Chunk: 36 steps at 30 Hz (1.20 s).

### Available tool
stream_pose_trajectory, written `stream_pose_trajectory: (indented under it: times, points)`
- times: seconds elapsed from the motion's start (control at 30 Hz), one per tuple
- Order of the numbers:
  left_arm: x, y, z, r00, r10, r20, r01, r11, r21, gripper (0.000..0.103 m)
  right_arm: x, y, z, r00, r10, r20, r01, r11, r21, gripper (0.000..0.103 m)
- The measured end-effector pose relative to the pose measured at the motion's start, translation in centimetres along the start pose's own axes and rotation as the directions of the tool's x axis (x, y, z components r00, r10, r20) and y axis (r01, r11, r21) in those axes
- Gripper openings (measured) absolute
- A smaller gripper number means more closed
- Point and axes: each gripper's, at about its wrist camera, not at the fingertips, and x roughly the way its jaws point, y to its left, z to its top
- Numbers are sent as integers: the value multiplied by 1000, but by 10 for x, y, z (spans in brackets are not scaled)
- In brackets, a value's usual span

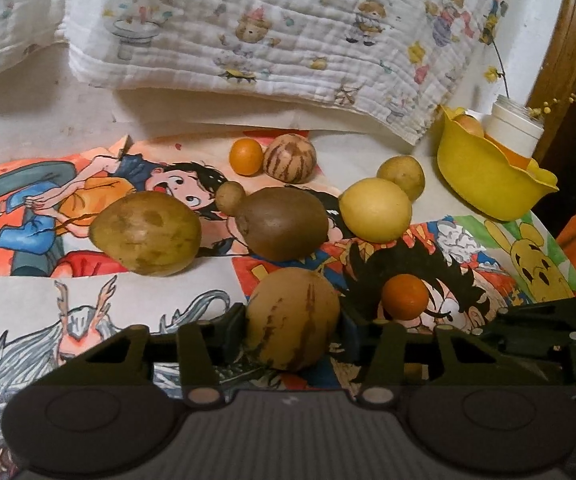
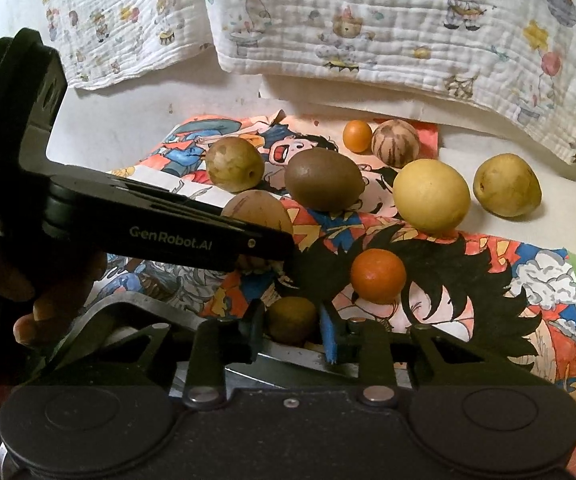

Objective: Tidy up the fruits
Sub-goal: 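Grasp the striped round fruit with the left tool while the right tool grasps a small brown fruit, then carry both fruits into the tray and open both tools to release them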

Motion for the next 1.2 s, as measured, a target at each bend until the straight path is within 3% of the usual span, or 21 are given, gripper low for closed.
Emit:
stream_pose_trajectory:
  times: [0.37,0.9,1.2]
  points:
    - [-46,-6,-14,998,31,57,-31,1000,0,53,-33,18,-9,998,28,52,-26,999,-31,31]
    - [-113,-38,-92,999,10,47,-8,999,-37,53,-98,65,-78,995,101,27,-98,993,-71,31]
    - [-142,-59,-130,999,-10,42,11,999,-30,53,-124,73,-111,996,88,16,-86,993,-81,32]
